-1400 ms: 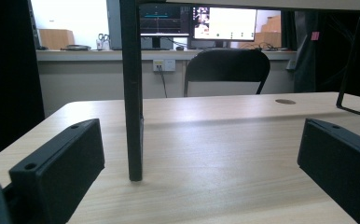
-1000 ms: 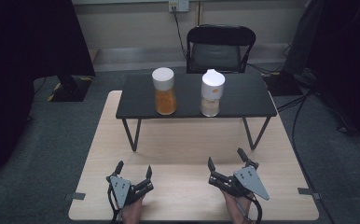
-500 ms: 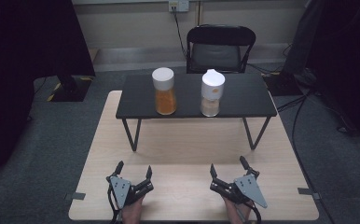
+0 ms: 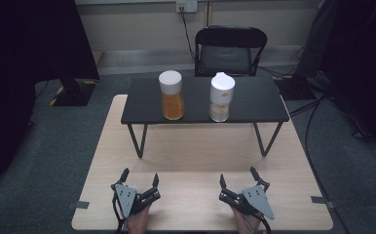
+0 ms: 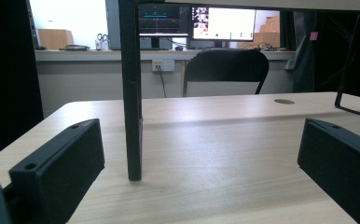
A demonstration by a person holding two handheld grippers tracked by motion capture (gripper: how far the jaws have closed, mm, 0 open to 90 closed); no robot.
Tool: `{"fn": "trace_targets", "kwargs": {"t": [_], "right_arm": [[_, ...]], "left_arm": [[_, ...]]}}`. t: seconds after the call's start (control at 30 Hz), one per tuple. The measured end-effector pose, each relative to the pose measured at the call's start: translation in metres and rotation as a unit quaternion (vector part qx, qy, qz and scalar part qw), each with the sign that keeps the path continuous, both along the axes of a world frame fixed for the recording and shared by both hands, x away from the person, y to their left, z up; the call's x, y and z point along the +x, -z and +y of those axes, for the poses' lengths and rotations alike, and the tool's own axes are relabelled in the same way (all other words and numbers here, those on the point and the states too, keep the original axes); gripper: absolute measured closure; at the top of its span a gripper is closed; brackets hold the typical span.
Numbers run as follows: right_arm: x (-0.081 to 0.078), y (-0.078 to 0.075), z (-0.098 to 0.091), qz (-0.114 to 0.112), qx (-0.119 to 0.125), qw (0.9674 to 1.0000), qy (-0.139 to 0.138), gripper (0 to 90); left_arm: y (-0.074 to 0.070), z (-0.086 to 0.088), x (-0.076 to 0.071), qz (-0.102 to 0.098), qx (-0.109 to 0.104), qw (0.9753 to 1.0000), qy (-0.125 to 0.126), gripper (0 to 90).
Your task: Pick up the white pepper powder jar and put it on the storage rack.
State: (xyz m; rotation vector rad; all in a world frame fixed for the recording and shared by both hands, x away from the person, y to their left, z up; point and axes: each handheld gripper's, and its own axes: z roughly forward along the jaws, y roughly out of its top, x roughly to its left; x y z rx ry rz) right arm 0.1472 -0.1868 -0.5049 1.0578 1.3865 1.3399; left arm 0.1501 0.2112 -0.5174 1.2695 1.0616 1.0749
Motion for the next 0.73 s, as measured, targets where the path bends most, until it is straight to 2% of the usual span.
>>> {"fn": "trace_targets", "kwargs": {"t": [0.33,0.43,0.73], "right_arm": [[-0.0003,0.0042,0.0003,0.002,0.004,1.0000,0.004,0.0],[-0.0008,0.0047,0.0021,0.000,-0.004,1.0000,0.003,0.0],[-0.0008,0.0049,0.0019,0.000,-0.003,1.0000,0.003,0.0]], "left_arm": [[-0.0001,0.0001,0.0000,0.000,0.000,1.0000,0.001,0.0],[-0.0001,0.0001,0.0000,0.000,0.000,1.0000,0.001,0.0],[-0.0001,0.0001,0.0000,0.000,0.000,1.0000,0.001,0.0]]}}
